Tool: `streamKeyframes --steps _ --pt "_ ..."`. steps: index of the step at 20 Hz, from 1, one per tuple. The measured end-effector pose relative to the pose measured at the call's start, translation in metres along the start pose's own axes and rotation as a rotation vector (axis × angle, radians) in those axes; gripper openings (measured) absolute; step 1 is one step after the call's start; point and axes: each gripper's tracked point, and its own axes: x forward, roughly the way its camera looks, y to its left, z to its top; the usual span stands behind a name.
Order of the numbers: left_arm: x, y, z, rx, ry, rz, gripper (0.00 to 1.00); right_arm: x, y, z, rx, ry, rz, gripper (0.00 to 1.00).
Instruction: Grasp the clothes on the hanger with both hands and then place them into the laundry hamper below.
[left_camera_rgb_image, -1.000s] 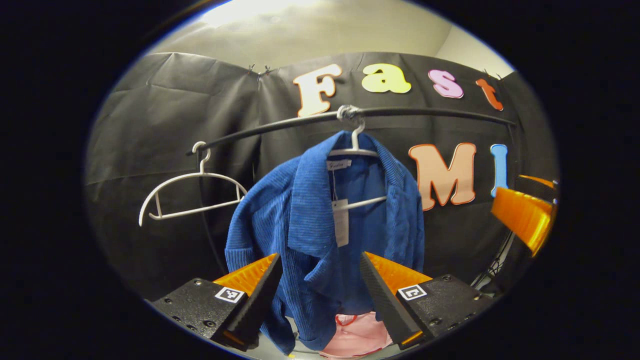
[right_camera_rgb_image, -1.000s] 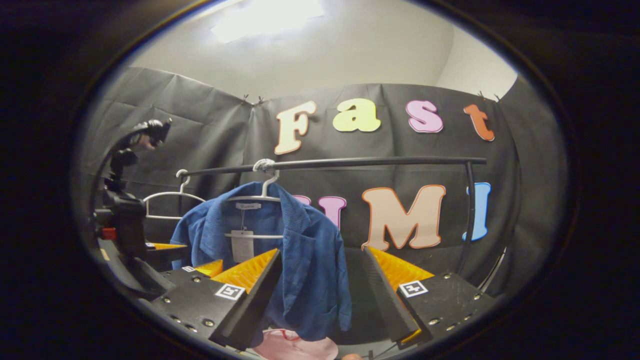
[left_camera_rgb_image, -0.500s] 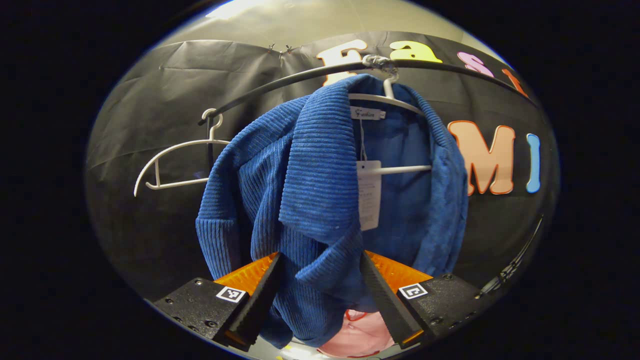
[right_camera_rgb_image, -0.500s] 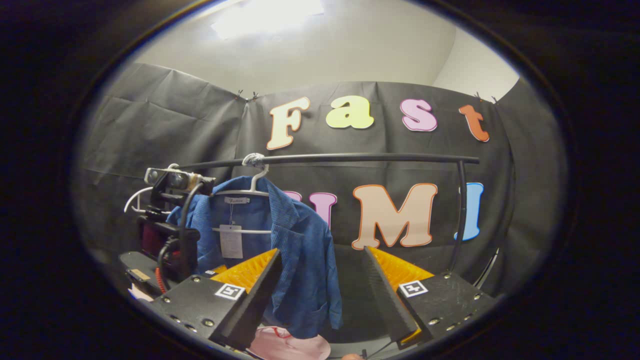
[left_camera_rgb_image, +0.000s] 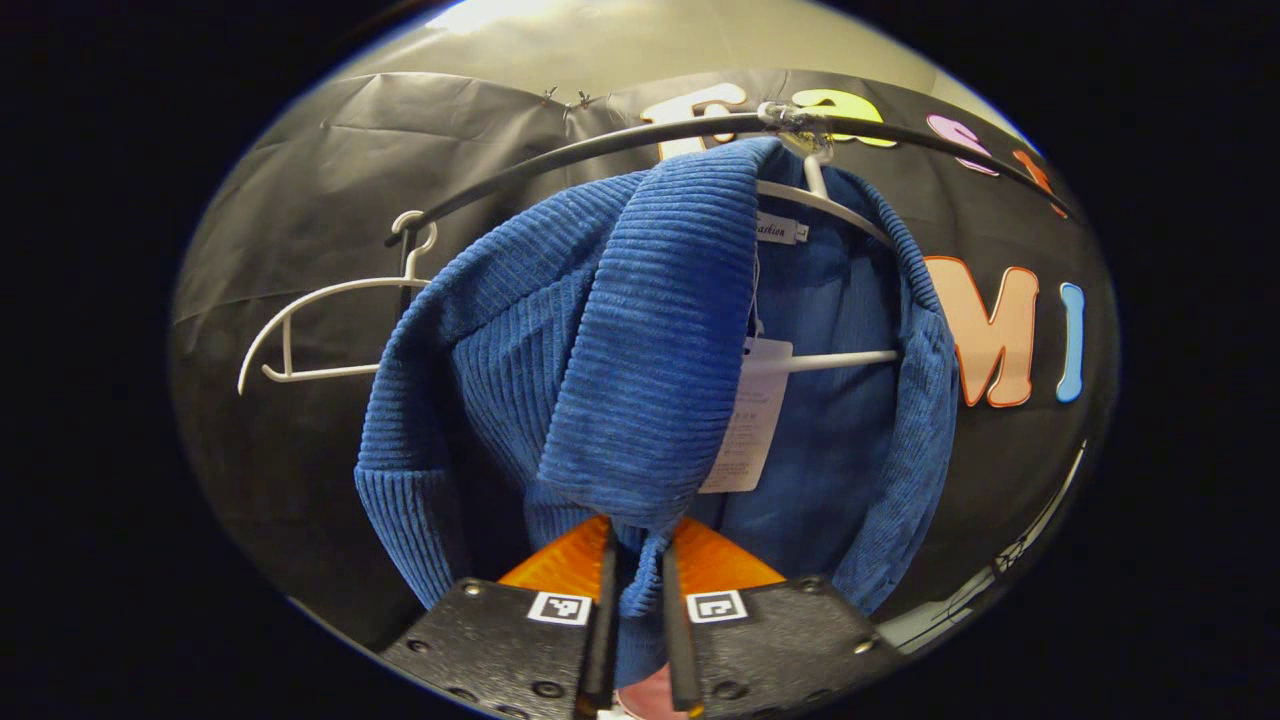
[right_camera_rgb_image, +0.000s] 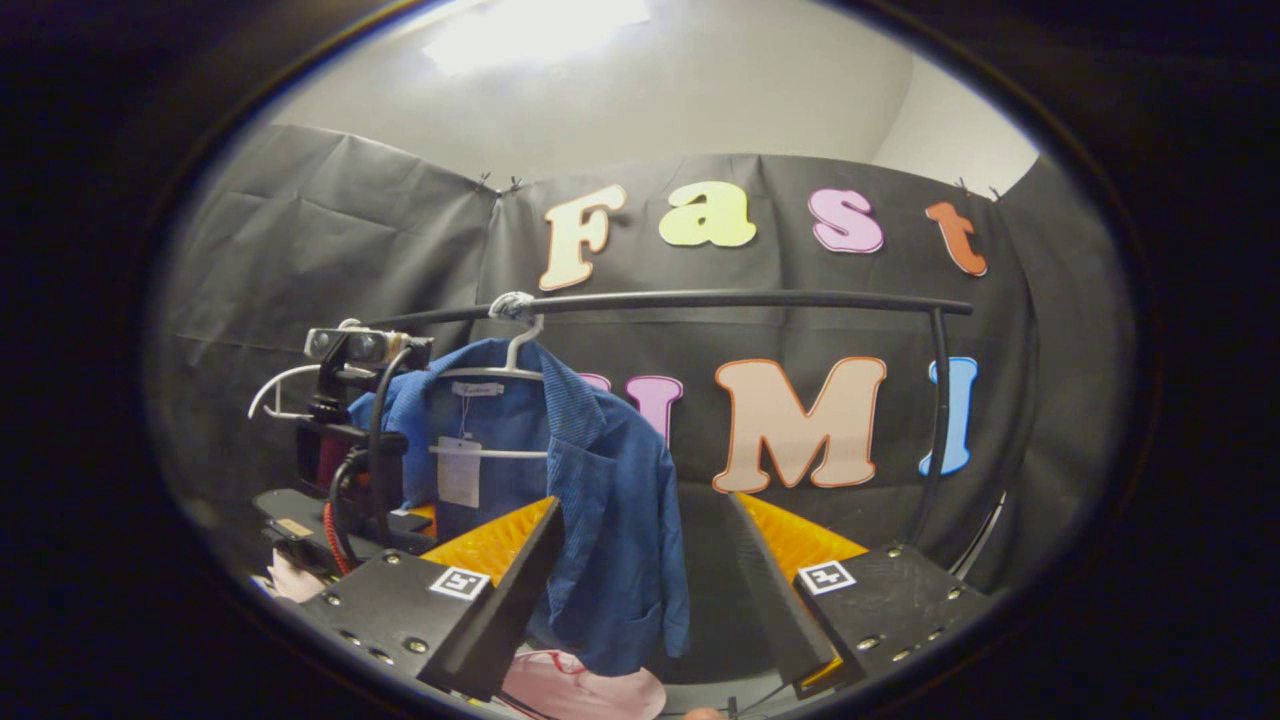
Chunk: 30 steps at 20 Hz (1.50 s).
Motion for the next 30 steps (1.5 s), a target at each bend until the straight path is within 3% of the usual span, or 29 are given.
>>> streamKeyframes --steps 1,2,13,18,30 --pt "-0.003 -0.001 0.001 -0.009 0.001 -0.022 0.12 0.002 0.003 -0.002 0.0 0.004 0.01 0.96" --pt "-0.007 -0.006 0.002 -0.029 -0.001 -0.051 0.07 0.004 0.006 -0.003 -0.002 0.008 0.018 0.96" --pt "-0.066 0.007 0.028 -0.073 0.0 -0.188 0.06 0.032 0.039 -0.031 0.005 0.051 0.126 0.96" --pt "-0.084 0.014 0.04 -0.067 -0.001 -0.215 0.06 0.045 0.06 -0.043 0.006 0.065 0.178 0.96" --pt "-0.086 0.013 0.036 -0.004 0.009 -0.233 0.06 0.12 0.083 -0.078 0.061 0.132 0.123 0.96"
